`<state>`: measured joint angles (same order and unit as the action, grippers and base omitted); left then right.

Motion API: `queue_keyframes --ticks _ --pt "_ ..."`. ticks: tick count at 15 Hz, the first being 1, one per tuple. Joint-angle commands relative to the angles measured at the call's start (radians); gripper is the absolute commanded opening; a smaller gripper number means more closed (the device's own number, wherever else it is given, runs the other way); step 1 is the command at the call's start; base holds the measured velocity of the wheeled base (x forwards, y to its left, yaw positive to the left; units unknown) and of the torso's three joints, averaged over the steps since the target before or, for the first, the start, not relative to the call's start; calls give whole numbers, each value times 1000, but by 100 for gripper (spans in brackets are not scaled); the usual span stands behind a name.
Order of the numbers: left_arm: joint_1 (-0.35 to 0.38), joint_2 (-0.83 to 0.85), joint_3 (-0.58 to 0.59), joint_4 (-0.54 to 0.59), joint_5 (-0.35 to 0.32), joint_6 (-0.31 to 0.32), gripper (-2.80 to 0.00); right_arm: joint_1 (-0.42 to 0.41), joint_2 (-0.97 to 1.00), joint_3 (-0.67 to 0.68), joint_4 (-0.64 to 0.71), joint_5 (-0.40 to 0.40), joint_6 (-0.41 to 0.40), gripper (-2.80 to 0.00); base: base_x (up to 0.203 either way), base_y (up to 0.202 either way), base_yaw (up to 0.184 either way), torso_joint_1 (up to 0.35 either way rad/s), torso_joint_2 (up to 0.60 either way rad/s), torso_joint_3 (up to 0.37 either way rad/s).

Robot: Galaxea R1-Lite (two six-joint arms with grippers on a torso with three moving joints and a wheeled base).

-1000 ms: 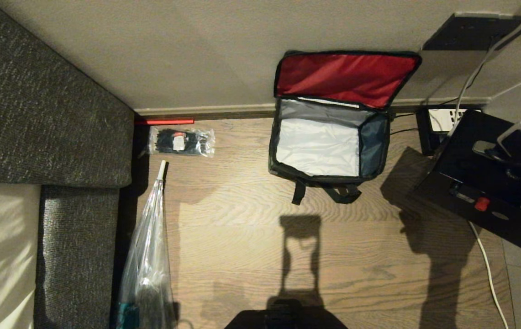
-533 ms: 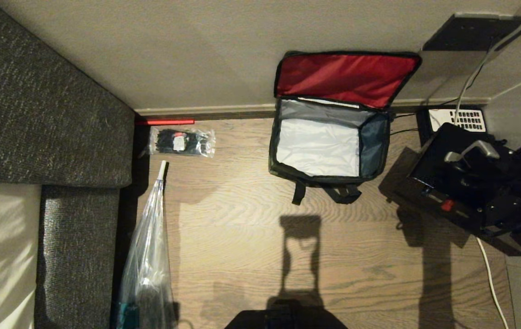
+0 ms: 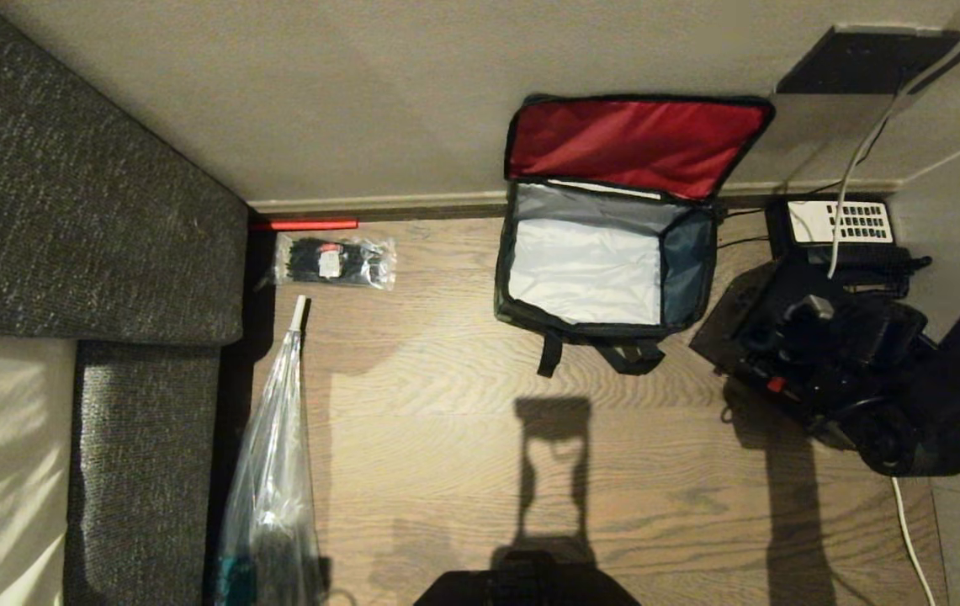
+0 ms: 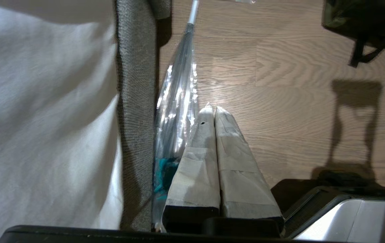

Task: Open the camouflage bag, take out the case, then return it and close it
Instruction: Release the handle, then grip the handle again

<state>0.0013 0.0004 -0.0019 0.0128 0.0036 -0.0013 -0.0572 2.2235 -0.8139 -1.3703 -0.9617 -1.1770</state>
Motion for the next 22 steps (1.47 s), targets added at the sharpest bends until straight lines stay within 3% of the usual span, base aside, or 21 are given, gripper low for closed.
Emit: queue_keyframes --ticks 1,4,6,7,10,13,14,16,17,20,22 --pt "0 0 0 0 1 0 -280 2 72 37 7 14 6 0 0 0 0 0 0 0" --pt "0 0 0 0 1 0 -280 11 33 169 17 60 18 0 0 0 0 0 0 0" --pt "0 0 0 0 1 0 -280 18 -63 283 32 212 22 0 0 0 0 0 0 0" --pt "0 0 0 0 1 0 -280 28 -114 315 37 245 29 0 0 0 0 0 0 0" --pt "0 0 1 0 1 0 -280 64 -296 334 110 273 125 0 0 0 0 0 0 0" --pt "0 0 0 0 1 0 -280 82 -570 356 325 277 197 0 0 0 0 0 0 0" --pt "0 0 0 0 1 0 -280 85 -657 371 393 281 211 -280 0 0 0 0 0 0" --pt "0 0 0 0 1 0 -280 88 -830 410 503 280 249 -280 0 0 0 0 0 0" --pt "0 0 0 0 1 0 -280 88 -917 420 554 278 305 -280 0 0 0 0 0 0" --pt "0 0 0 0 1 0 -280 96 -1137 465 726 268 592 -280 0 0 0 0 0 0" --pt "0 0 0 0 1 0 -280 106 -1299 490 839 266 688 -280 0 0 0 0 0 0"
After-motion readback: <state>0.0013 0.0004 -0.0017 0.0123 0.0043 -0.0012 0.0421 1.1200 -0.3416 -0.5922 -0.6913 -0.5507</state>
